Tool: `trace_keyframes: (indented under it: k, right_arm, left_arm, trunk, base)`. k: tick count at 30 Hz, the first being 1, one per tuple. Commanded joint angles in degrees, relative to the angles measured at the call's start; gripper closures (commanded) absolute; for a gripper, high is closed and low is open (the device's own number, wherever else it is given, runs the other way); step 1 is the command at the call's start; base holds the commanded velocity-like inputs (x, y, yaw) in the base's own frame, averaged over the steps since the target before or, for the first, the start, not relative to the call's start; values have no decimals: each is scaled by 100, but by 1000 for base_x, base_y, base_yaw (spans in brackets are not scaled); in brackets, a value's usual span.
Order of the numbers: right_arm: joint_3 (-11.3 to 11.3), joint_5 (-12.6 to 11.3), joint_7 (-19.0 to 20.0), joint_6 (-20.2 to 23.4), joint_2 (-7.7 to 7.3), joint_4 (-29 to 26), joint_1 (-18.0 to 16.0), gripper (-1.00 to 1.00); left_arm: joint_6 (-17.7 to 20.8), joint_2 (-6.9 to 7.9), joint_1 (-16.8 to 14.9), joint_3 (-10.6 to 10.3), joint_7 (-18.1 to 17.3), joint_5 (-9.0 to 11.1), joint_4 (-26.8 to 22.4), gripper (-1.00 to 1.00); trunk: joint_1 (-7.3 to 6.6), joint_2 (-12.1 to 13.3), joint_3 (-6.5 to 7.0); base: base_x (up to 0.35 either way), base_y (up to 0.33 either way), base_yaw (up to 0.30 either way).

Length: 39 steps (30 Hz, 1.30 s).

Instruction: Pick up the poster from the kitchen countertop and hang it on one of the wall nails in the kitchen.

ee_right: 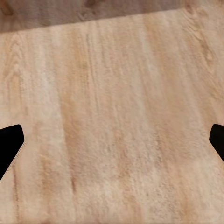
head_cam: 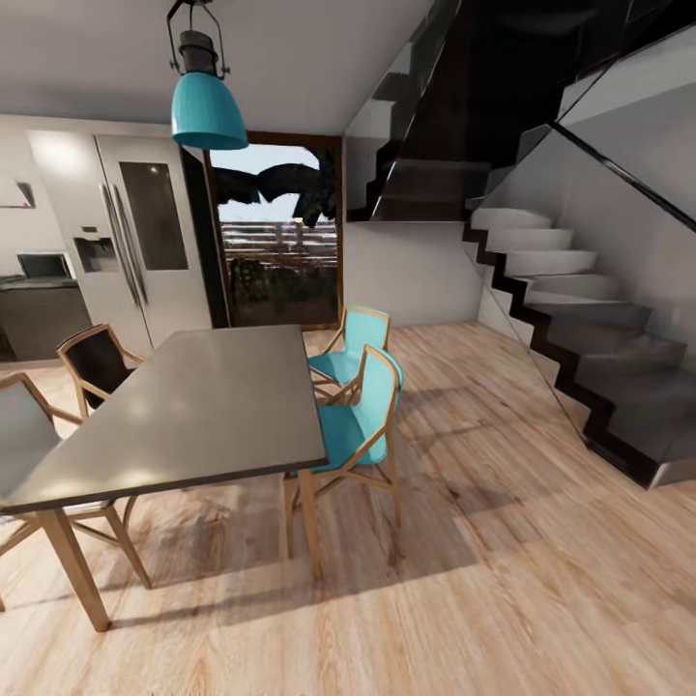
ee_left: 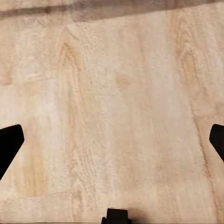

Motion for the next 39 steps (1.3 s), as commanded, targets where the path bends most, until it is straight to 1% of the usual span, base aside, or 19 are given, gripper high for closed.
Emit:
trace_keyframes:
  k: [1,5,9,13,39]
  right_arm:
    - [2,8,-3,-17,3,4,-3,-100]
    - [2,10,-9,-17,14,8,-3,-100]
    - [2,10,0,-16,16,16,-3,-100]
    - [4,11,-4,-19,20,20,-3,-100]
    - [11,11,-22,-26,30,21,-3,-100]
  left_arm:
    - [-6,-1,2,4,2,-2,-6,-100]
    - [-7,-1,2,4,0,-4,-6,-100]
    - [-7,-1,2,4,-8,-4,-6,-100]
    - [-6,-1,2,4,-7,-4,-6,-100]
    - [-6,5,2,31,-7,-4,-6,-100]
  trunk:
    - [0,-3,-5]
    - [0,-3,-5]
    - [0,-3,-5]
    - [0,-3,-5]
    - [0,-3,-5]
  base:
    - [0,0,289]
    - [-23,-27,290]
    - [-91,-142,88]
    - [-13,-21,241]
    - [-1,-2,287]
